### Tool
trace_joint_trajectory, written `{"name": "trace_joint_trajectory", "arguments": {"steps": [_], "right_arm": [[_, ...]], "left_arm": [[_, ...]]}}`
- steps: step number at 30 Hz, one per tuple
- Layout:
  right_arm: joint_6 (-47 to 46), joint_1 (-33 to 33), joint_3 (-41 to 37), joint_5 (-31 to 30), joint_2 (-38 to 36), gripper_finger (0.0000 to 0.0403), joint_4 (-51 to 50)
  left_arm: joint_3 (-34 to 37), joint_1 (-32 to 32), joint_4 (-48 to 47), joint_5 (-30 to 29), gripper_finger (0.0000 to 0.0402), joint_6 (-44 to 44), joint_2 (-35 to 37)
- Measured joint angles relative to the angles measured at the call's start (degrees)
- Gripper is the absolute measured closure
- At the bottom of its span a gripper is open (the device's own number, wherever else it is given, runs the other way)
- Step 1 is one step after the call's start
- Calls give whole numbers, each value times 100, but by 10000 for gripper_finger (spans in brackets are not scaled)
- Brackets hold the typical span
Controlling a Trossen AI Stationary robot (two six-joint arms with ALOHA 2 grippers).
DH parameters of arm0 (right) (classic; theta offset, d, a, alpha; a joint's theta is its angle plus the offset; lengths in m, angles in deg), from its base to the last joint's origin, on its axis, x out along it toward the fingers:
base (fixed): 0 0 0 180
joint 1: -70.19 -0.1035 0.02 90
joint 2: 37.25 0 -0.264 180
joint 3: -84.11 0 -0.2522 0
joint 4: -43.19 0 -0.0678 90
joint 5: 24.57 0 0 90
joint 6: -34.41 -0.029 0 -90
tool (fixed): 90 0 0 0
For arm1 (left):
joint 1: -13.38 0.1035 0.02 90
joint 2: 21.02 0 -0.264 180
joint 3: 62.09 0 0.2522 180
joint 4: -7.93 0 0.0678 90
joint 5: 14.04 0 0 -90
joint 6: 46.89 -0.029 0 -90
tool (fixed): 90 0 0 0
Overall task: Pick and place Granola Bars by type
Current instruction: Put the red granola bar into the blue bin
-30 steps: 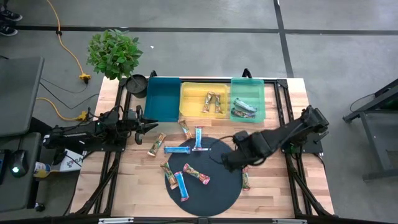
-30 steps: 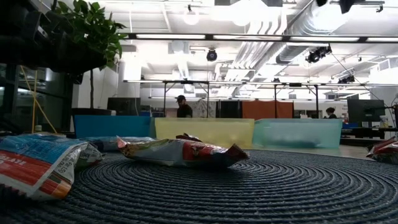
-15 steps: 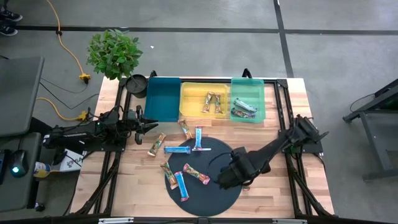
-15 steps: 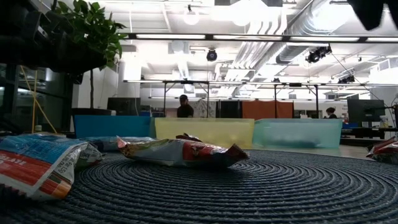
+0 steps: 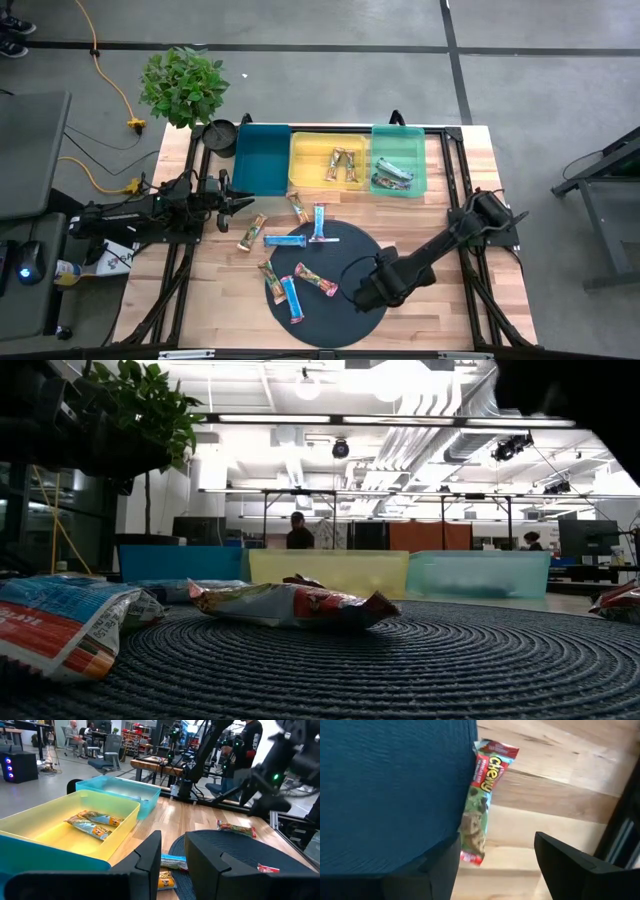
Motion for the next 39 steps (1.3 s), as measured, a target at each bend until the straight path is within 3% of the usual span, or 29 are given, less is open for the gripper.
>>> {"name": "trace_joint_trajectory", "arguments": {"steps": [13,24,33,39], "right_arm": [[-61,127,-1328,69,-28,164,2234],[99,164,-1171,124,-55,164,1878],[-176,166,-1100,-37,-423,164,372],[-239,166,-1283,-31,-446,164,1029]], "left_arm": [[-1,0,1,-1,319,-1,1],[1,1,0,-1,319,1,2],[1,0,2,0,319,0,1],[0,1,2,0,319,1,1]]}}
